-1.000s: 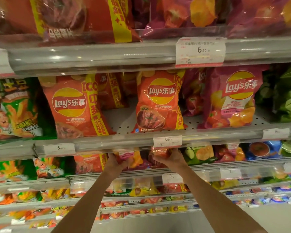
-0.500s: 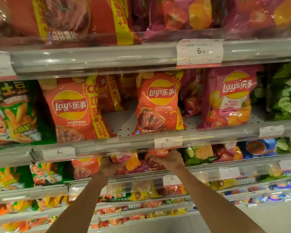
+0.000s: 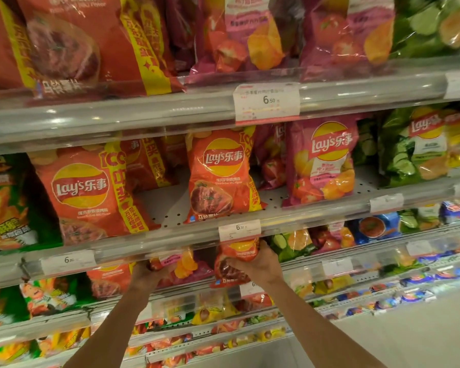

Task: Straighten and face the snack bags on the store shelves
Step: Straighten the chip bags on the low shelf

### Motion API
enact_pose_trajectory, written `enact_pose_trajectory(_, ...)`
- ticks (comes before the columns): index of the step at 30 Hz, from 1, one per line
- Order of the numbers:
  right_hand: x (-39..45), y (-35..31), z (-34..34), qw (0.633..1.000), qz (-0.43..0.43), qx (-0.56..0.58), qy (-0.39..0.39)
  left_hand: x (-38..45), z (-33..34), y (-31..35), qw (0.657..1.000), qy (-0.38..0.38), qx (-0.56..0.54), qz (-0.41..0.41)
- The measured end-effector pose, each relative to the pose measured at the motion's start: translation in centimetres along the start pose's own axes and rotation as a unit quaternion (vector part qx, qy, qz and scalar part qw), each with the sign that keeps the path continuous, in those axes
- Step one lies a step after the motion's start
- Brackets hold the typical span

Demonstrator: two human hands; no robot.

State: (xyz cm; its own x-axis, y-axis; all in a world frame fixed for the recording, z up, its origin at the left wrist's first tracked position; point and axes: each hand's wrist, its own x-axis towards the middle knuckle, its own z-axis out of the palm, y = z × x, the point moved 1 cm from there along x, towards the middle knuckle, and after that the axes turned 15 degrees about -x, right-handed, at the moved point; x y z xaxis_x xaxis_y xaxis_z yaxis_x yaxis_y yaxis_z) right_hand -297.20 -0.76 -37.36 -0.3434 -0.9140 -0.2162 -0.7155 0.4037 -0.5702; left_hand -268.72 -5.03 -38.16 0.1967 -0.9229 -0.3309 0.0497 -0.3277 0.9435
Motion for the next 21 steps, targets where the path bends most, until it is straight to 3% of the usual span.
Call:
enact_pose_trajectory(5,-1.5,2.0,-1.5,1.0,-0.006,0.013,0.0,-0.1,1.3,-0.2,1.0,0.001,-0.016,-0.024)
enact_pose_trajectory(9,-2.4,5.4,-3.3,0.999,0.004,0.038,0.026,-0.7,4.4,-0.4,1.0,0.002,0.013,-0.004)
enact_pose_trajectory(14,-3.2,8.6,-5.1,0.994,0.021,0.098,0.042,-2.7,9.9,0.0,0.996,-0.018,0.034,0.086)
enact_pose_trajectory(19,-3.4,11.1,-6.8,0.987,0.04,0.131,0.089,-4.1,13.8,0.3,0.994,-0.057,0.078,0.044)
enact_pose_trajectory(21,-3.4,12.0,-7.3,0.985,0.041,0.133,0.097,-4.6,14.9,0.2,0.991,-0.051,0.098,0.071)
